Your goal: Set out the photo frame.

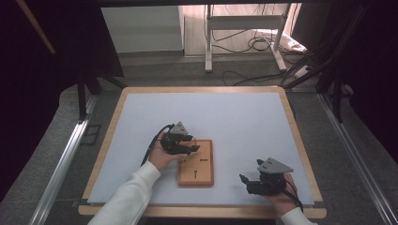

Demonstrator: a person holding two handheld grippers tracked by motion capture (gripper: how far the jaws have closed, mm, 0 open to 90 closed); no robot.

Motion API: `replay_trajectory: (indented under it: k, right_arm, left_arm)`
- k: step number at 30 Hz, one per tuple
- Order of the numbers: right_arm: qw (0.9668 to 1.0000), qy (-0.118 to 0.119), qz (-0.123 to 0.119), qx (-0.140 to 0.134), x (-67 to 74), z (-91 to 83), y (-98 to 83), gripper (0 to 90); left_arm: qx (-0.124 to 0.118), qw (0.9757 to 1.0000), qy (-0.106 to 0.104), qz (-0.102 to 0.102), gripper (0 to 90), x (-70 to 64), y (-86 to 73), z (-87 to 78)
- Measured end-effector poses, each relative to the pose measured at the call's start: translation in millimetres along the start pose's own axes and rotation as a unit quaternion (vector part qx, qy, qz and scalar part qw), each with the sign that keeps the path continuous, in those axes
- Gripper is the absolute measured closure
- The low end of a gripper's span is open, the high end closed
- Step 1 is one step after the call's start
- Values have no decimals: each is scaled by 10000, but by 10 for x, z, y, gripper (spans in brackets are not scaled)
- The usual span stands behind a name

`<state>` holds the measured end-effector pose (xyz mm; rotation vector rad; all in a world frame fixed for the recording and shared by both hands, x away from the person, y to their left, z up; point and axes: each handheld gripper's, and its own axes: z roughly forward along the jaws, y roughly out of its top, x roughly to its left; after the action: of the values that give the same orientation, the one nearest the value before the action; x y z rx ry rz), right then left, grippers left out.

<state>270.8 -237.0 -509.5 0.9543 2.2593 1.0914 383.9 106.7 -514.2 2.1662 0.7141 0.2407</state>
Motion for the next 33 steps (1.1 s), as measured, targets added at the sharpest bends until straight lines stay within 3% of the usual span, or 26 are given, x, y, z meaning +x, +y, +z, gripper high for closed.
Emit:
replay_trajectory:
  k: [4,12,21,33]
  right_arm:
    - [10000,-18,-22,25,10,6,2,154]
    - [10000,30,-43,62,43,43,17,154]
    - [9998,102,-147,55,125,76,51,154]
    - [9980,141,-608,61,304,114,149,153]
  left_arm:
    - [27,10000,-27,74,574,24,14,45]
    - [-172,9998,-67,-46,697,106,37,126]
    - [-216,9995,-211,-63,820,138,28,153]
    - [-105,9992,-330,-196,841,161,60,156]
